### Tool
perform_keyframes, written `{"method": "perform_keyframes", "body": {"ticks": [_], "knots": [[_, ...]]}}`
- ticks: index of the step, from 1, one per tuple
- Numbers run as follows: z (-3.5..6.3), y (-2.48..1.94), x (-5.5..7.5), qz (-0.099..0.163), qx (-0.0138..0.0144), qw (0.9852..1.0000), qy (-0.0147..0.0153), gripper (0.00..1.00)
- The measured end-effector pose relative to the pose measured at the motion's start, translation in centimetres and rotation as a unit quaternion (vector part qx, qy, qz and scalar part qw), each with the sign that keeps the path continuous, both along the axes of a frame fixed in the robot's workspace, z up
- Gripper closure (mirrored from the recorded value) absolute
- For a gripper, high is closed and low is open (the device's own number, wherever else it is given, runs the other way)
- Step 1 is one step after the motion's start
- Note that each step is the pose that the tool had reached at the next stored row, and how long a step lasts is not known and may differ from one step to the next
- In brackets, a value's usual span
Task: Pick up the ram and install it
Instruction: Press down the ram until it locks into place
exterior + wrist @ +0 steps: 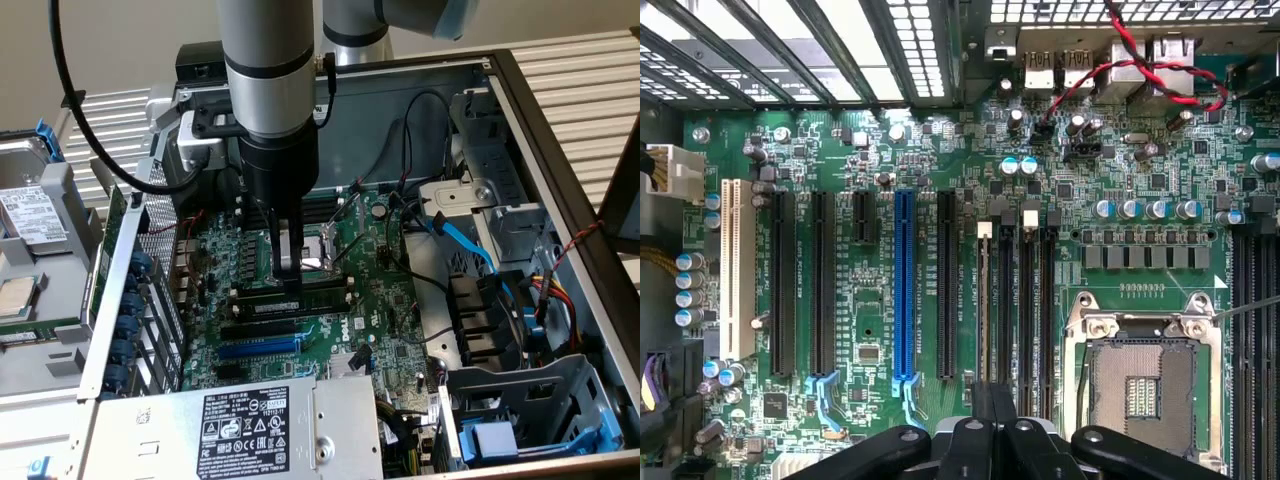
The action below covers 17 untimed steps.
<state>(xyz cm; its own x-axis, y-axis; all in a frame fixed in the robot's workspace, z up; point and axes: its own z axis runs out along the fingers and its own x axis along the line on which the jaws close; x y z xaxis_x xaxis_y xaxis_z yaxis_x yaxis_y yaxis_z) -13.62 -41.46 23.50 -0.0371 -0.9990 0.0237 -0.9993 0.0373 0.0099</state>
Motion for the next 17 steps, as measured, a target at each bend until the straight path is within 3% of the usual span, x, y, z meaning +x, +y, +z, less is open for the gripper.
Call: {"method": "perform_keyframes", "body": {"ticks": [10,17], "knots": [[1.63,0.0,0.0,0.0,-0.0001,1.0,0.0001,0.89],[1.69,-0.01,0.0,0.0,-0.0007,1.0,0.0001,0.89]]}}
